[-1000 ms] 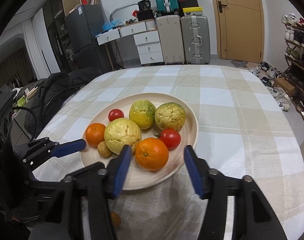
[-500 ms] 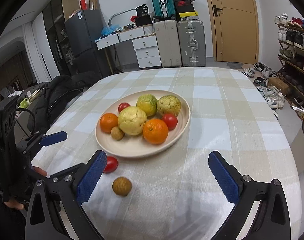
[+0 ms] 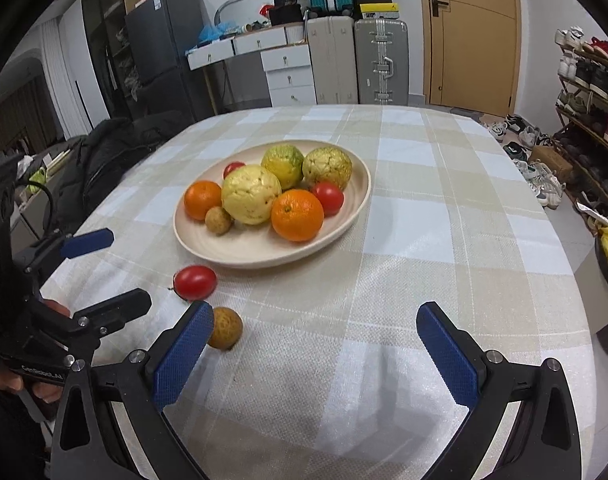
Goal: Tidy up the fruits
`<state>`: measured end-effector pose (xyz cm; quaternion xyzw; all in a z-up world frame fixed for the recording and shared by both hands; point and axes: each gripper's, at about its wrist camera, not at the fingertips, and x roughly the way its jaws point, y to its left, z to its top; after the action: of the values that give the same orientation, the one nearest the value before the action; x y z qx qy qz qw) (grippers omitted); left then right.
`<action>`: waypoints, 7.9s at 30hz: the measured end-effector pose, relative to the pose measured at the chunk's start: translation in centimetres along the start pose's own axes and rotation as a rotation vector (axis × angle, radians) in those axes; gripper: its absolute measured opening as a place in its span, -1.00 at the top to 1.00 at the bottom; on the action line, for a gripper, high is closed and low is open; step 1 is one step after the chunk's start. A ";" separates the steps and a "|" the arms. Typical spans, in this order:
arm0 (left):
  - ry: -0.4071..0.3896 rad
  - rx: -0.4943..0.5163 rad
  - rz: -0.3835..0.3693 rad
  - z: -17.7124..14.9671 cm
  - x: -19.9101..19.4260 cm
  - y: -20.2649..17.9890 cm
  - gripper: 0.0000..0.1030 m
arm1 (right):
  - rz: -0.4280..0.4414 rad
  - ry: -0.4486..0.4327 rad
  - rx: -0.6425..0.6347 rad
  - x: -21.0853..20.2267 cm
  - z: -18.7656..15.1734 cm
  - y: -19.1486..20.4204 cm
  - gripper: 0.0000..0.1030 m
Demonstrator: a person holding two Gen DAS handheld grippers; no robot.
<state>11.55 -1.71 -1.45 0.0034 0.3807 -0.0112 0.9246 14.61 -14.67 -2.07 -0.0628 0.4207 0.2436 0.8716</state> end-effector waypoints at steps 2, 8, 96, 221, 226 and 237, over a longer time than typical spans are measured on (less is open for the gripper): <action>0.006 0.009 0.005 -0.1 0.1 -0.2 -0.98 | 0.009 0.015 -0.006 0.3 -0.2 0.2 -1.00; 0.030 0.022 0.007 -0.3 0.7 -0.3 -0.98 | 0.017 0.054 -0.029 1.4 -0.7 1.1 -1.00; 0.119 0.070 -0.155 0.8 4.4 -3.3 0.54 | 0.091 0.016 -0.035 0.1 -0.1 0.8 0.46; -0.233 -0.100 -0.027 2.7 -1.4 0.2 -0.99 | 0.138 -0.288 -0.047 -2.2 2.0 -0.3 -1.00; -0.279 -0.090 -0.001 1.8 -3.2 0.5 -0.99 | 0.147 -0.362 -0.060 -3.5 1.4 0.1 -1.00; -0.326 -0.093 0.033 0.4 -4.5 1.0 -0.99 | 0.154 -0.436 -0.057 -4.6 0.8 -0.1 -1.00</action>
<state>8.63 -0.63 2.01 -0.0351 0.2255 0.0212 0.9734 12.85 -16.20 1.94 -0.0010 0.2190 0.3287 0.9187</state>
